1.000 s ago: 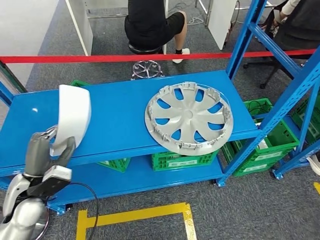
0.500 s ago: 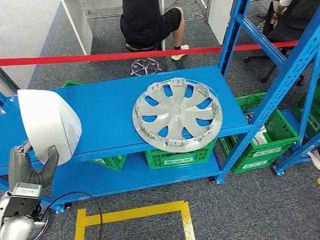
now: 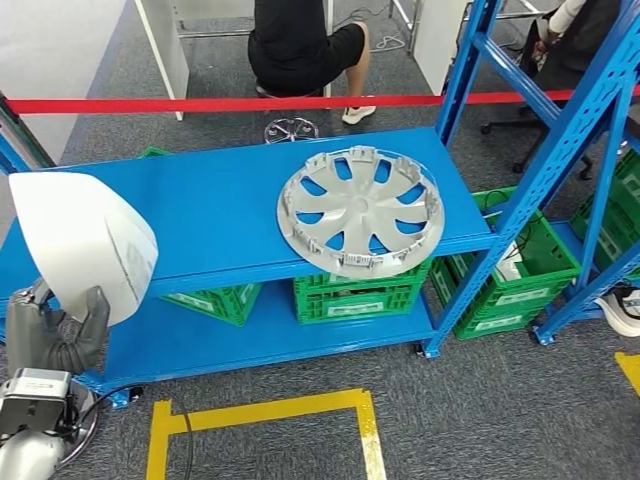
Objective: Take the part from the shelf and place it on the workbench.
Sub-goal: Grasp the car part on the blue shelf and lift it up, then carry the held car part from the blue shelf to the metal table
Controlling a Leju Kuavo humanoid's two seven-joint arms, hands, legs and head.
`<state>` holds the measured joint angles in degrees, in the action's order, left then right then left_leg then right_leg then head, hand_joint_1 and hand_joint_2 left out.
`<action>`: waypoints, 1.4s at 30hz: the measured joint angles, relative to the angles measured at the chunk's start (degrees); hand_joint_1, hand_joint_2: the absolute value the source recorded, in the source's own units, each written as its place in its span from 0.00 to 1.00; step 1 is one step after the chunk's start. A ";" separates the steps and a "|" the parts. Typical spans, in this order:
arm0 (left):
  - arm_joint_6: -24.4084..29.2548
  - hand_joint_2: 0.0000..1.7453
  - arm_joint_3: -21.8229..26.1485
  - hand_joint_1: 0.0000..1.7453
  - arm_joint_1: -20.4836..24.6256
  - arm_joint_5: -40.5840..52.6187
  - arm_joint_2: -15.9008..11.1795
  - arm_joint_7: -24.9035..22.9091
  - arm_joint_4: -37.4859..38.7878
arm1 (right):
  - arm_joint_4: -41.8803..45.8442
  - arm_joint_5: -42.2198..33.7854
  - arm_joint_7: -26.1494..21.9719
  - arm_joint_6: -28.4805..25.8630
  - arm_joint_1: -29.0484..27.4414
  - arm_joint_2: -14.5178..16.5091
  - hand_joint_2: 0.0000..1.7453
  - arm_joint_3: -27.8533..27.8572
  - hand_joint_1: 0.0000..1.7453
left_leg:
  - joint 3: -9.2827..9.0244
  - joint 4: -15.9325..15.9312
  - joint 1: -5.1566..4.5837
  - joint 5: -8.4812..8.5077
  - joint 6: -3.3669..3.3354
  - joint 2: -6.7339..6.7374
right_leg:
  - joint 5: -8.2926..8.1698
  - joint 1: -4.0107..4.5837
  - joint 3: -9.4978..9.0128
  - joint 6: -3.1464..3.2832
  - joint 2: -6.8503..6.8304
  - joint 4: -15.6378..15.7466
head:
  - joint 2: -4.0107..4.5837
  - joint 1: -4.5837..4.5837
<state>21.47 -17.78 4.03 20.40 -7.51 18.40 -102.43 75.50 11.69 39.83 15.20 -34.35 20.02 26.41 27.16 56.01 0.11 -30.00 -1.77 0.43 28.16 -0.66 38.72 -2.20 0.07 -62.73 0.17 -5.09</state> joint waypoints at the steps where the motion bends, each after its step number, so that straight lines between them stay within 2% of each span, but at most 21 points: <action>1: 0.06 1.00 -0.02 1.00 -0.01 -0.07 -0.02 0.00 -0.04 | 0.09 0.18 -0.08 -0.04 -0.01 -0.01 1.00 0.01 0.00 | 0.86 0.02 -0.07 0.68 -0.21 0.11 | 2.98 0.01 0.87 -0.16 -0.01 -3.12 | -0.01 -0.14; 3: 0.12 1.00 -0.03 1.00 -0.09 -0.20 -0.07 0.00 -0.08 | 0.17 0.38 -0.32 -0.13 0.03 -0.02 1.00 0.01 0.00 | 2.62 0.21 -0.22 1.97 -0.35 0.23 | 6.71 0.00 1.88 -0.45 -0.01 -9.88 | -0.01 -0.34; 5: 0.13 1.00 -0.05 1.00 -0.14 -0.34 -0.09 -0.01 -0.08 | 0.20 0.45 -0.49 -0.23 0.03 -0.02 1.00 0.02 0.00 | 4.37 0.54 -0.38 3.12 -0.28 0.28 | 5.26 0.03 0.19 -0.46 -0.02 -11.39 | -0.02 -0.36; 7: 0.13 1.00 -0.06 1.00 -0.16 -0.40 -0.11 -0.01 -0.11 | 0.31 0.45 -0.56 -0.33 0.04 -0.02 1.00 0.03 0.00 | 5.81 0.95 -0.55 4.10 -0.09 0.30 | 2.59 0.10 -5.42 0.04 -0.02 -4.98 | -0.02 -0.34; 9: 0.13 1.00 -0.06 1.00 -0.14 -0.40 -0.14 0.00 -0.23 | 0.57 0.46 -0.60 -0.38 0.08 -0.02 1.00 0.03 0.00 | 6.67 1.33 -0.76 4.99 0.31 0.29 | 2.90 0.28 -11.46 0.59 -0.05 3.58 | -0.02 -0.28; 11: 0.15 1.00 -0.08 1.00 -0.11 -0.40 -0.16 0.00 -0.32 | 0.77 0.46 -0.63 -0.38 0.07 -0.02 1.00 0.05 0.00 | 7.07 1.44 -0.70 5.89 0.90 0.31 | 3.76 0.56 -13.23 0.93 -0.05 7.17 | -0.02 -0.27; 14: 0.17 1.00 -0.19 1.00 -0.15 -0.40 -0.27 0.00 -0.33 | 0.82 0.46 -0.62 -0.40 -0.01 -0.02 1.00 0.16 0.00 | 7.86 2.75 -0.41 4.47 1.98 0.06 | 2.27 0.36 -11.73 2.13 -0.35 7.66 | -0.01 -0.15; 18: 0.19 1.00 -0.38 1.00 -0.25 -0.40 -0.64 0.00 -0.33 | 0.84 0.46 -0.62 -0.42 0.01 0.01 1.00 0.28 0.00 | 10.25 14.71 0.32 -5.27 3.30 -0.13 | -0.31 0.15 -9.01 2.69 -0.64 7.60 | 0.01 0.40; 20: 0.19 1.00 -0.52 1.00 -0.31 -0.40 -0.73 0.00 -0.32 | 0.84 0.46 -0.62 -0.42 0.02 0.01 1.00 0.33 0.00 | 9.20 17.21 0.71 -4.67 3.71 -0.13 | -1.52 0.07 -7.44 2.44 -0.68 7.16 | 0.00 0.41; 22: 0.19 1.00 -0.61 1.00 -0.32 -0.40 -0.77 0.00 -0.33 | 0.84 0.46 -0.62 -0.41 0.02 0.01 1.00 0.34 0.00 | 4.58 11.65 1.08 -1.28 4.01 -0.14 | -2.36 -0.14 -5.63 1.95 -0.67 6.33 | 0.00 0.41; 24: 0.19 1.00 -0.70 1.00 -0.31 -0.40 -0.78 0.00 -0.38 | 0.90 0.46 -0.62 -0.41 0.02 0.01 1.00 0.36 0.00 | -0.62 3.50 1.07 -0.73 4.02 -0.34 | -3.06 -0.14 -4.23 1.20 -0.59 5.40 | 0.00 0.45; 26: 0.19 1.00 -0.75 1.00 -0.34 -0.40 -0.78 0.00 -0.43 | 0.99 0.46 -0.62 -0.42 0.00 0.01 1.00 0.38 0.00 | -2.09 0.12 0.76 -1.71 3.36 -0.55 | -3.96 -0.04 -3.57 0.40 -0.52 5.13 | 0.00 0.45; 28: 0.19 1.00 -0.77 1.00 -0.35 -0.40 -0.76 0.00 -0.45 | 1.02 0.46 -0.62 -0.43 -0.09 0.01 1.00 0.39 0.00 | -1.07 0.06 0.64 -1.05 2.11 -0.41 | -4.38 -0.19 -3.19 -0.33 -0.44 5.13 | 0.01 0.42; 29: 0.19 1.00 -0.79 1.00 -0.34 -0.40 -0.75 0.00 -0.45 | 1.02 0.46 -0.62 -0.43 -0.14 0.01 1.00 0.39 0.00 | -0.48 0.06 0.61 -0.51 1.40 -0.28 | -3.32 -0.28 -2.73 -0.61 -0.37 4.48 | 0.01 0.36; 31: 0.19 1.00 -0.82 1.00 -0.32 -0.40 -0.75 0.00 -0.45 | 1.03 0.46 -0.62 -0.44 -0.19 0.01 1.00 0.39 0.00 | 1.00 -0.05 0.55 0.64 0.26 -0.02 | 1.82 -0.40 -1.04 -0.91 -0.22 -0.12 | 0.01 0.26; 33: 0.19 1.00 -0.83 1.00 -0.34 -0.40 -0.76 -0.01 -0.45 | 1.04 0.46 -0.62 -0.44 -0.15 0.01 1.00 0.39 0.00 | 2.70 -0.01 0.18 1.81 -0.19 0.00 | 6.62 -0.36 0.84 -0.99 -0.19 -7.80 | 0.01 0.17; 34: 0.19 1.00 -0.84 1.00 -0.37 -0.40 -0.76 -0.01 -0.45 | 1.04 0.46 -0.62 -0.44 -0.13 0.00 1.00 0.39 0.00 | 3.52 0.03 -0.04 2.40 -0.25 0.01 | 7.06 -0.30 1.16 -0.91 -0.19 -10.70 | 0.01 0.15; 36: 0.19 1.00 -0.86 1.00 -0.42 -0.40 -0.76 -0.01 -0.45 | 1.04 0.46 -0.62 -0.45 -0.13 -0.01 1.00 0.40 0.00 | 4.99 0.12 -0.51 3.56 -0.27 0.01 | 4.48 -0.04 -0.80 -0.33 -0.18 -11.09 | 0.01 0.16; 38: 0.19 1.00 -0.87 1.00 -0.44 -0.40 -0.76 -0.02 -0.46 | 1.08 0.46 -0.62 -0.46 -0.14 -0.01 1.00 0.40 0.00 | 5.89 0.21 -0.91 4.43 -0.18 0.02 | 2.03 0.55 -6.71 0.89 -0.19 -3.46 | 0.01 0.19; 40: 0.20 1.00 -0.87 1.00 -0.42 -0.40 -0.75 -0.02 -0.49 | 1.18 0.46 -0.63 -0.49 -0.09 -0.01 1.00 0.39 0.00 | 6.32 0.37 -1.13 5.21 0.14 0.08 | 2.68 1.05 -12.49 1.72 -0.30 5.22 | 0.00 0.22; 42: 0.20 1.00 -0.87 1.00 -0.40 -0.40 -0.76 -0.01 -0.50 | 1.26 0.46 -0.63 -0.54 -0.10 -0.02 1.00 0.39 0.00 | 6.69 0.48 -1.15 5.92 0.64 0.18 | 3.53 1.15 -13.96 1.80 -0.35 8.61 | -0.01 0.22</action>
<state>21.67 -18.64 3.62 20.00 -8.27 18.40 -102.93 76.76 12.15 39.20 14.66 -34.45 20.00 26.80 33.85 56.50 -1.04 -24.07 -1.12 0.61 31.69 0.48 24.76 -0.39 -0.28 -54.11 0.16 -4.86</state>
